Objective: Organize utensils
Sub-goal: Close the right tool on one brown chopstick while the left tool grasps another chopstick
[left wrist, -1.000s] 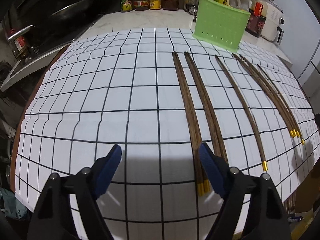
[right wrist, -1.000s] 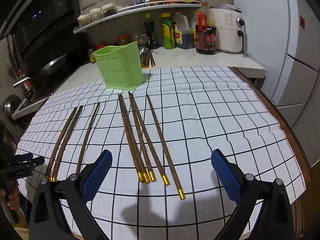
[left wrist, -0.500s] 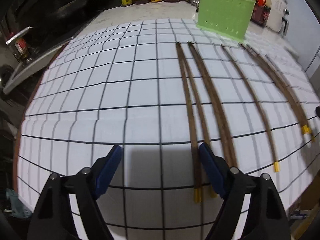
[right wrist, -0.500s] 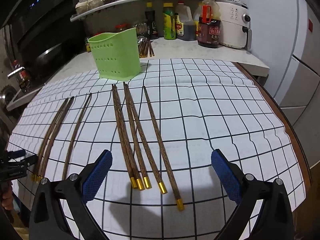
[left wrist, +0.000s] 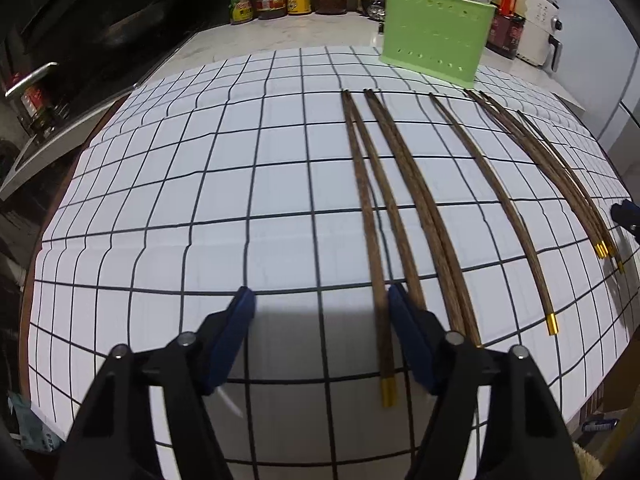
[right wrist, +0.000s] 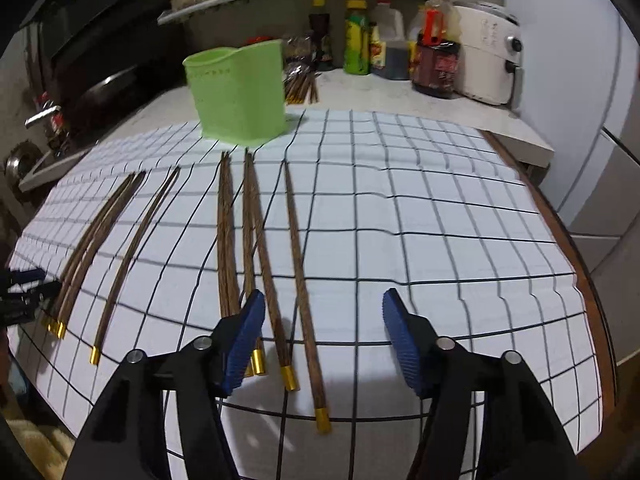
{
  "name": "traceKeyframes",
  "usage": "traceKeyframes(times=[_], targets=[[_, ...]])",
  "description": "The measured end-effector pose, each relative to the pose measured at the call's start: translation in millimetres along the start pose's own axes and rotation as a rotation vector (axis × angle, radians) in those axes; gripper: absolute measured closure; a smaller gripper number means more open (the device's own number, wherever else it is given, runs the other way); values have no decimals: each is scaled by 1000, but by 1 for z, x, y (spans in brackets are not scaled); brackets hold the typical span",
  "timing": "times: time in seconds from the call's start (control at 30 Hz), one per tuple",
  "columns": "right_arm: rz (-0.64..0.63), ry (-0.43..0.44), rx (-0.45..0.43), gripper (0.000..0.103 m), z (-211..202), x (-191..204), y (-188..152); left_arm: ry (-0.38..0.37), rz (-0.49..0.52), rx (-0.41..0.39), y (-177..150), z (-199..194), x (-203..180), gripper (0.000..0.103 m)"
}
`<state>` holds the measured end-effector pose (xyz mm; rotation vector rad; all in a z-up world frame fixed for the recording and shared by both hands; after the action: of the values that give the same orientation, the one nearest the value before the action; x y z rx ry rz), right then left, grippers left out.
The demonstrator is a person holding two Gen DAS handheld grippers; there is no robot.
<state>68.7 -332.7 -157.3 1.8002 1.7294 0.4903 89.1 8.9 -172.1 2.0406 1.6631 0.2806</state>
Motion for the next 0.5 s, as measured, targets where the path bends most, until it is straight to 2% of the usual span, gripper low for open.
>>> traceKeyframes(times=[0.13, 0.23, 0.37, 0.5], targets=[[-60, 1, -3, 73, 5, 10, -5, -6, 14, -6, -1, -1, -6, 45], [-74, 2, 13, 86, 11, 10, -9, -11, 30, -19, 0, -1, -7, 50], [-66, 1, 23, 92, 14, 5, -15, -20, 58, -38, 0, -2, -7, 55], [-64, -16, 28, 90, 5, 5, -25, -27, 78, -42, 0, -3, -7, 56]])
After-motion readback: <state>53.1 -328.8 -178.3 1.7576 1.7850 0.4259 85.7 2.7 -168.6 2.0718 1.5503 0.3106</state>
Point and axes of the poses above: each gripper's, at about its wrist camera, not at the fingertips, and z roughly the way its jaws point, x to its left, y to its top, the point moved 8 cm from there along z, roughly the way its jaws point, and after that the axes turned 12 degrees about -y, right-handed, at the moved point
